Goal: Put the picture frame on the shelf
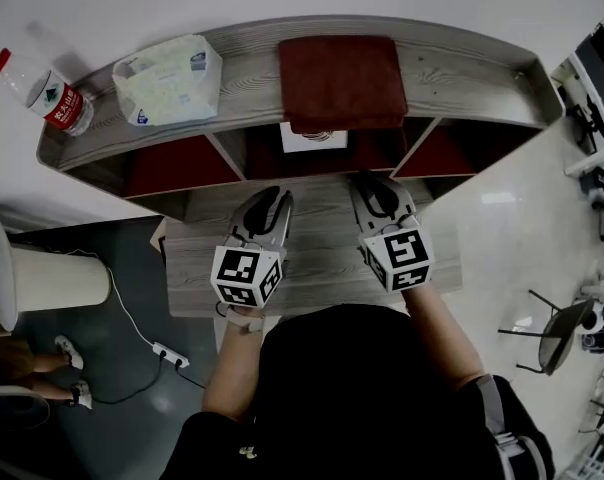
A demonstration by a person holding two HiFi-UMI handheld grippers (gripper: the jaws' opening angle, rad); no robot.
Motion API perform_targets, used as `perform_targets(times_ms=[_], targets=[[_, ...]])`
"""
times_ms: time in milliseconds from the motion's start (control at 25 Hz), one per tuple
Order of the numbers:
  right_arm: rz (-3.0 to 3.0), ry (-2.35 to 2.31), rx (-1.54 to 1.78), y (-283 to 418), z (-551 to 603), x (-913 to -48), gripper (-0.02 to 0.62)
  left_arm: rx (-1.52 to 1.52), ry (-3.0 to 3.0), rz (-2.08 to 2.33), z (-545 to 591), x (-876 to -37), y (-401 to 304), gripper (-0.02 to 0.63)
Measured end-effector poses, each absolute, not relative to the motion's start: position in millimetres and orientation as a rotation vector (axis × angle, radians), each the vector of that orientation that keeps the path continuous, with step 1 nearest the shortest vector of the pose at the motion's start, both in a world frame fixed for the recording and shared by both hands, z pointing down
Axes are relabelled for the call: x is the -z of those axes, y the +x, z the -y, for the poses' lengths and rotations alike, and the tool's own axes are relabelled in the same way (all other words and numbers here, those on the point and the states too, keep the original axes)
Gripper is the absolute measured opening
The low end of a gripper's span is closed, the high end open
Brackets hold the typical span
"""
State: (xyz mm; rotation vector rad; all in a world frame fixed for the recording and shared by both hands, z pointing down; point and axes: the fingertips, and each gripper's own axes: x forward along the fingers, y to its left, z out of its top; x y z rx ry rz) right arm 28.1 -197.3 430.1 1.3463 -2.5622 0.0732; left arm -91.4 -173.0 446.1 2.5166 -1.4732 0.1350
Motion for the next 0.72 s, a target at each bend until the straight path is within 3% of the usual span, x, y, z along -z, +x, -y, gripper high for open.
perform_targets(times_ms=[120,320,520,720], targets=[[2.613,1.331,-0.093,33,178,-428,0.018,-0.123,2.5,1.474,152,-448,-97,0.047],[2.655,1.323,-0.215,48,153,-438,0.006,-0.04,2.509,1.451,125,-446,-102,0.012],[2.682,1.344,-0.37,67,133,-445,0.003,0.005,2.527,1.419,101,-444,-100,0.01],[2.683,1.344,-0.314,79,118,-449,0.003,0.008,2.524,1.369,85,-450,-92,0.009]])
